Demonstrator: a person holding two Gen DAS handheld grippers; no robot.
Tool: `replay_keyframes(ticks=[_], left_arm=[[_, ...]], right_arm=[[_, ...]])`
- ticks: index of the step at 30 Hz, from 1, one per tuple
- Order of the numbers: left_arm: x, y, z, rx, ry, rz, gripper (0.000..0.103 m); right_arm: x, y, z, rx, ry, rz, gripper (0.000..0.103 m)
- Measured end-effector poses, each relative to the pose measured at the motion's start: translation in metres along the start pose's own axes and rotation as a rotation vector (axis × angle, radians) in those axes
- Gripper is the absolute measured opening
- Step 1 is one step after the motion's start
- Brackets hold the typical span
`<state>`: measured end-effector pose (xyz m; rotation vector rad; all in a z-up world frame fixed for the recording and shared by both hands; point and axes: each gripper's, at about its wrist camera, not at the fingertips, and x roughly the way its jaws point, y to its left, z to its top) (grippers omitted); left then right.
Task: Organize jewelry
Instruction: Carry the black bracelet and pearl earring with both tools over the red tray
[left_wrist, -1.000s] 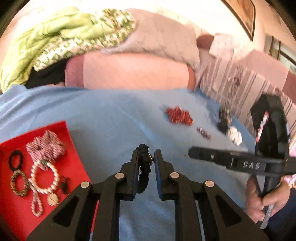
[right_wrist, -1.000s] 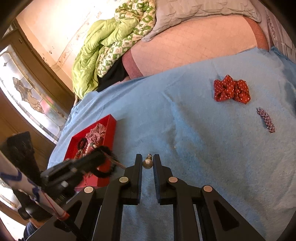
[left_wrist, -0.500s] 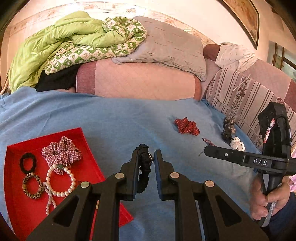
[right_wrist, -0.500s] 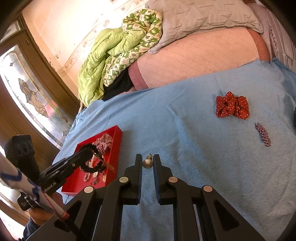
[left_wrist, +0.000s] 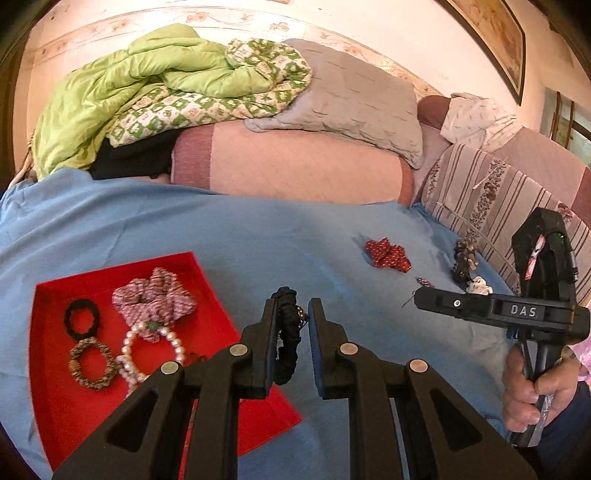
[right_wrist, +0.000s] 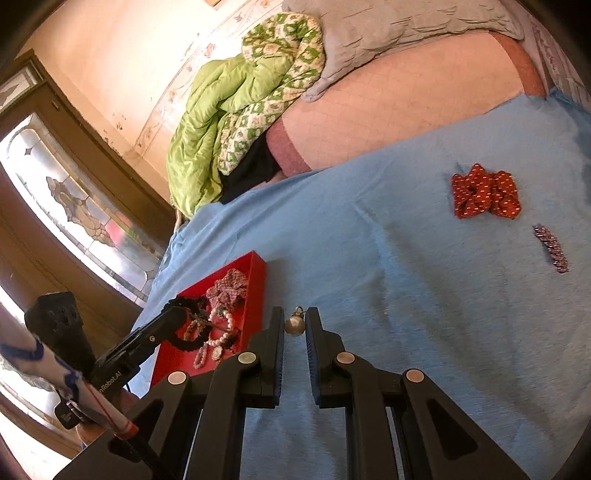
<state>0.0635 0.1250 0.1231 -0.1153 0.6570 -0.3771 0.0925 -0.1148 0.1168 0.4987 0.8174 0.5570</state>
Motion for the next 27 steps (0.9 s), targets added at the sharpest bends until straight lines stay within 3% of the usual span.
replay_keyframes(ticks=[13,27], left_arm=[[-0.047,0.062,-0.013,-0.087,-0.029,0.056,0.016],[-0.083,0.125,-0.028,-0.211,-0.044,0.118,0.016]], right_arm=[[0.037,0.064,-0.025,-0.11,0.059,0.032,0.013],[0.081,0.133,-0.055,-0.093,0.146,0.13,0.013]])
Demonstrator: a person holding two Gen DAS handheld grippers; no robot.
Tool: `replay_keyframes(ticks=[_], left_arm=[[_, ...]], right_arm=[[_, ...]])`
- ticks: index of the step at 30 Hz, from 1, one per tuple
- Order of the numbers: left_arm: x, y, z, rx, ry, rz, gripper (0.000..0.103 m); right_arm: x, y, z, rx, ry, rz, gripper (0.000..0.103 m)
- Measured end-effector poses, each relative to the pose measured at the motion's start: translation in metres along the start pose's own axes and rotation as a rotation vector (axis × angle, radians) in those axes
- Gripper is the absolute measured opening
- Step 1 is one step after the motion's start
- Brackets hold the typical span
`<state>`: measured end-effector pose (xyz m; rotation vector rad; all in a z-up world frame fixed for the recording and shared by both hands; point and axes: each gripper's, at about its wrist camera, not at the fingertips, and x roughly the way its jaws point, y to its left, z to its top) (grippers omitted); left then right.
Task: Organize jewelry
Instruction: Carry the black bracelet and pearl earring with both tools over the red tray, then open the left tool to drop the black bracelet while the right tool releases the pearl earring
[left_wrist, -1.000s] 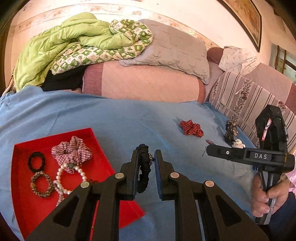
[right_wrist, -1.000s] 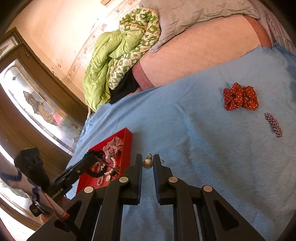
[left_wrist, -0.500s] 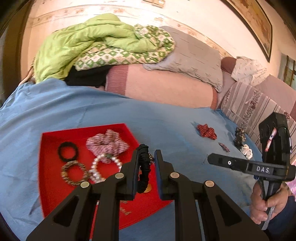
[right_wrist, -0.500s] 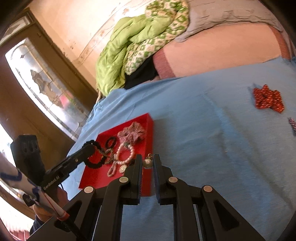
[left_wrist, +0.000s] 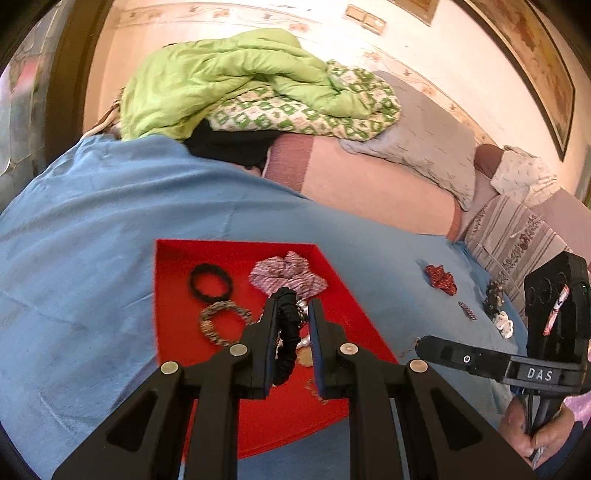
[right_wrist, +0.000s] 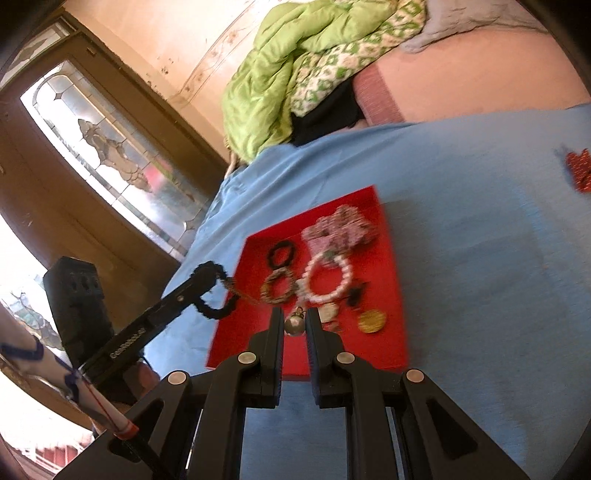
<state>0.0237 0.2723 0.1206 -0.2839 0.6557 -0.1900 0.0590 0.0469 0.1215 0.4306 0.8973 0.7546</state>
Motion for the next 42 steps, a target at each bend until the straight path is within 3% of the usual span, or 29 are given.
replay_keyframes(ticks=[8,21,42], left_arm=[[0.001,0.021,-0.007,-0.03,0.034,0.032,0.016],[0.024,0.023,-0.02,0.024,0.13,0.126,0.016],[0.038,0.032,-0.026,0.021,0.204,0.16,0.016]], right_arm=[[0.035,0.02,-0.005,0.006,0.06,0.008,0.013],[0.07,0.029,-0.016,-0.021,0.129,-0.058,0.013],[0.091,0.02,-0.025,-0.064,0.186,-0.172,0.013]])
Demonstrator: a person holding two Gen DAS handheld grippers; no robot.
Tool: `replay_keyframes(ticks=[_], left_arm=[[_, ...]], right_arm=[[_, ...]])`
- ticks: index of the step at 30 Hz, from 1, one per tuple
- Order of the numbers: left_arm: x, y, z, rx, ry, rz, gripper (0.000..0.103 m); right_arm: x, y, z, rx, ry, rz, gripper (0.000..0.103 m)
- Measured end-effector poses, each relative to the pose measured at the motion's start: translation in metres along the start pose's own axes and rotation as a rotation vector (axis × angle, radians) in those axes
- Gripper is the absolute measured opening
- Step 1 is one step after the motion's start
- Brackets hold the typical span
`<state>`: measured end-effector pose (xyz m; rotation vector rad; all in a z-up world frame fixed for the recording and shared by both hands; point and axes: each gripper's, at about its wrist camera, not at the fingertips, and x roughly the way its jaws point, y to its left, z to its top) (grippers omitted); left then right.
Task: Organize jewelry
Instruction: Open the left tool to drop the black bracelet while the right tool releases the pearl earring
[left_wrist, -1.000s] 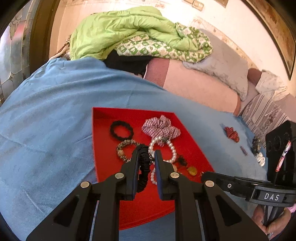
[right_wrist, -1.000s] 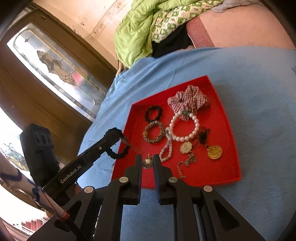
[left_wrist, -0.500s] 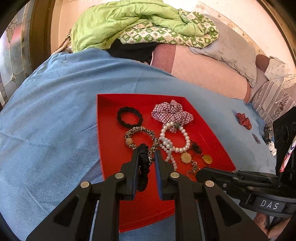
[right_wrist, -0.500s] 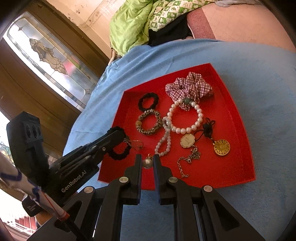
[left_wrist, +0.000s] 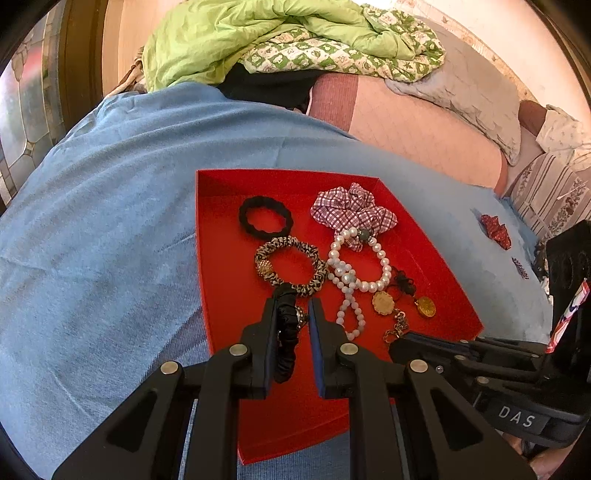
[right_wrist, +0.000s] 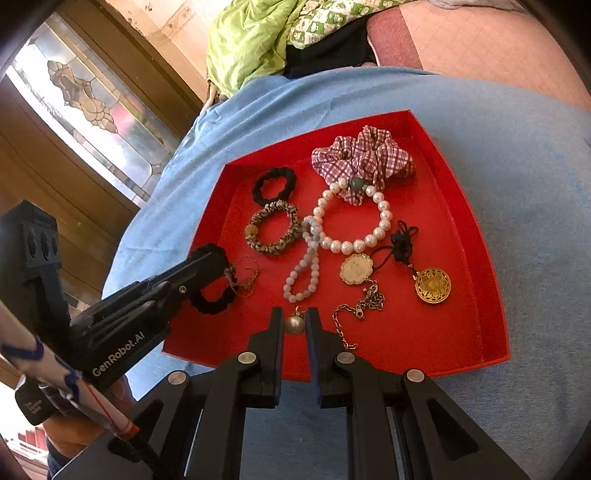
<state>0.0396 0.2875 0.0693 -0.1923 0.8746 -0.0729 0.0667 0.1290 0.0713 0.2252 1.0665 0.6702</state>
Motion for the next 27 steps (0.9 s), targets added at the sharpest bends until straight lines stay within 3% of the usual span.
replay_keyframes(ticks=[11,16,27], left_arm=[[0.007,-0.004,0.0,0.012,0.019,0.011,0.016],[0.006,-0.005,0.002,0.008,0.013,0.013,0.033],[-0.001,-0.008,0.004,0.0,-0.02,0.001,0.036]], right_arm=[[0.006,-0.007,0.003,-0.017,0.004,-0.065,0.013],[0.002,-0.009,0.004,-0.003,-0.004,-0.063,0.023],[-0.02,-0.011,0.009,0.009,-0.06,-0.058,0.026]])
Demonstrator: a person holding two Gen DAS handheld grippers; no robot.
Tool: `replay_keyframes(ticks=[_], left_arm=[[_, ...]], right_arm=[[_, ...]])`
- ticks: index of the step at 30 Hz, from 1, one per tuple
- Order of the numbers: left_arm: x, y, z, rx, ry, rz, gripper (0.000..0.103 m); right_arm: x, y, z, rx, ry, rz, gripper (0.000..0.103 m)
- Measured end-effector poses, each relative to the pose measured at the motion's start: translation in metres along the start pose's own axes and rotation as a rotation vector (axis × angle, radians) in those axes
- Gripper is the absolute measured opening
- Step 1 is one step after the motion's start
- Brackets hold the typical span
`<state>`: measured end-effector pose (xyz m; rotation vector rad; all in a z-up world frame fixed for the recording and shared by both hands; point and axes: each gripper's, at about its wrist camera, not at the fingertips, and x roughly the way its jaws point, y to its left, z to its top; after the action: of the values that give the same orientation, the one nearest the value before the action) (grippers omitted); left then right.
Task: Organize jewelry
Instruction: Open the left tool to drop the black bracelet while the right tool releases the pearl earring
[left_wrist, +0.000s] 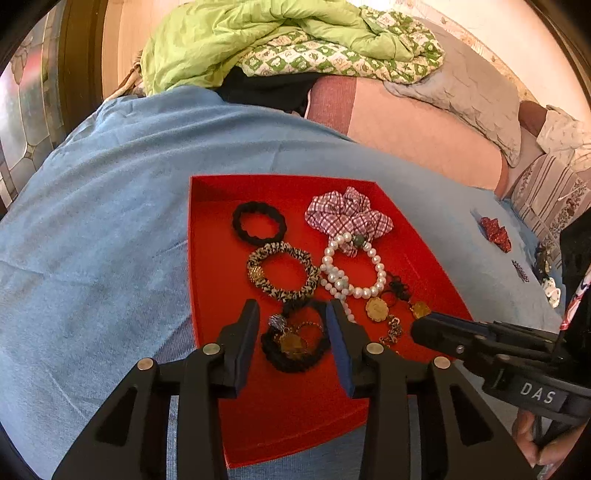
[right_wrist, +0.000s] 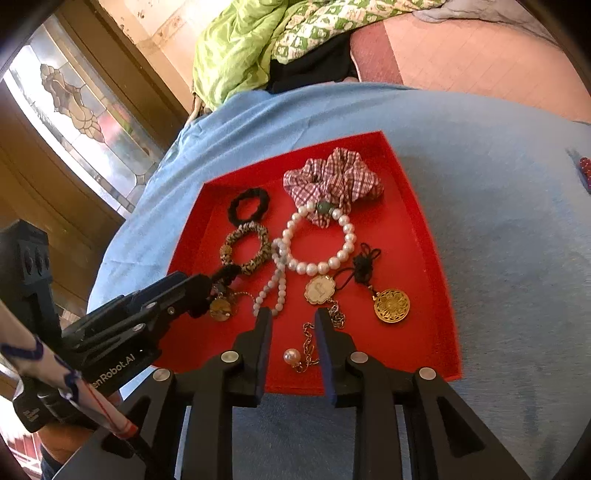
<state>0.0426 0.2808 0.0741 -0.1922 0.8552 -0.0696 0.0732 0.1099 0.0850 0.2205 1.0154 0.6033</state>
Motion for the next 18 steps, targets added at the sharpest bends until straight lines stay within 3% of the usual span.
replay_keyframes(ticks=[11,13,18], left_arm=[[-0.007,-0.001,0.004,-0.028,-0.034,-0.022,0.046],[-0.009,0.0,0.004,-0.037,-0.042,-0.023,0.054],[-0.014,0.003,0.006,-0.07,-0.066,-0.033,0.056]], right_arm=[[-0.021,-0.001,-0.002,0.004,-0.031,0.002,0.03],[-0.024,-0.002,-0.004,0.008,-0.035,0.005,0.03],[-0.032,-0.004,-0.007,0.013,-0.041,0.011,0.03]])
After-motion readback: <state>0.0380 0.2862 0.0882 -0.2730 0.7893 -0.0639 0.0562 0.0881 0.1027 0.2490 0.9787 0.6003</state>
